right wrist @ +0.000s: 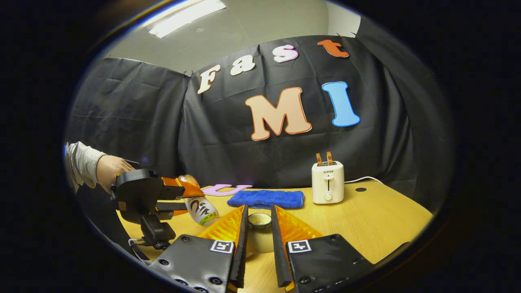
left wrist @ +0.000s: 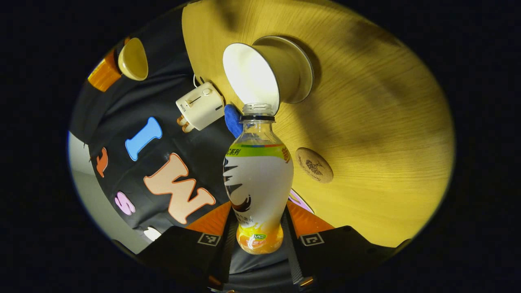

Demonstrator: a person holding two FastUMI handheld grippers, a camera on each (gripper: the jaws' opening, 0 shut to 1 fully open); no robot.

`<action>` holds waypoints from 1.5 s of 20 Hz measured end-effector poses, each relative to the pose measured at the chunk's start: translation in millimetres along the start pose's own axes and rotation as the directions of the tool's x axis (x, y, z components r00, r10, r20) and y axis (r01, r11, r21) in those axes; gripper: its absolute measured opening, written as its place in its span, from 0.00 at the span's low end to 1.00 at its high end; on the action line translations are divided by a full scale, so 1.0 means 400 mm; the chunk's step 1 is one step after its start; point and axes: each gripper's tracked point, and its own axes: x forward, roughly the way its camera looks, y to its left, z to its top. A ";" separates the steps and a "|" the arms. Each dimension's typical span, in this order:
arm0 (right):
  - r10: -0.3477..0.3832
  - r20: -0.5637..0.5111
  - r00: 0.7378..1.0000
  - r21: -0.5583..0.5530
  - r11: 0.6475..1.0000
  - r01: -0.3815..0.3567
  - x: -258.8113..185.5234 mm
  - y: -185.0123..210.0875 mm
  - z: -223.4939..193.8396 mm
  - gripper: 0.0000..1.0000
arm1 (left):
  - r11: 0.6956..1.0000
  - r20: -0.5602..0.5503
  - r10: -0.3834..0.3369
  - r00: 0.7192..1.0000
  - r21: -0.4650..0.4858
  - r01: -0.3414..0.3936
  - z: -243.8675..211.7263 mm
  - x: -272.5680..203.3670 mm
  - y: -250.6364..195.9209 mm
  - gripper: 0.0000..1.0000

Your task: Open the teacup lid with one hand, grasp the water bottle and pour water into the teacup with the other hand; after pouring, place the water bottle on the coaster and then close the teacup lid.

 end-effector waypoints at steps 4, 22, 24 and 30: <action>0.001 -0.004 1.000 0.001 1.000 -0.001 0.003 0.000 -0.005 0.34 | 0.970 0.096 -0.058 0.994 -0.229 0.079 0.030 0.015 -0.051 0.55; 0.013 -0.017 1.000 -0.010 1.000 -0.013 0.010 0.018 -0.021 0.34 | 0.181 0.347 0.163 0.923 -0.931 0.318 0.170 -0.049 -0.023 0.56; 0.017 -0.013 1.000 -0.008 1.000 -0.017 0.009 0.021 -0.018 0.34 | 0.088 0.332 0.202 0.921 -0.943 0.321 0.159 -0.022 0.008 0.56; 0.017 -0.012 1.000 -0.013 1.000 -0.017 0.010 0.018 -0.019 0.34 | -0.224 0.261 0.296 0.919 -0.916 0.332 0.076 0.026 0.046 0.56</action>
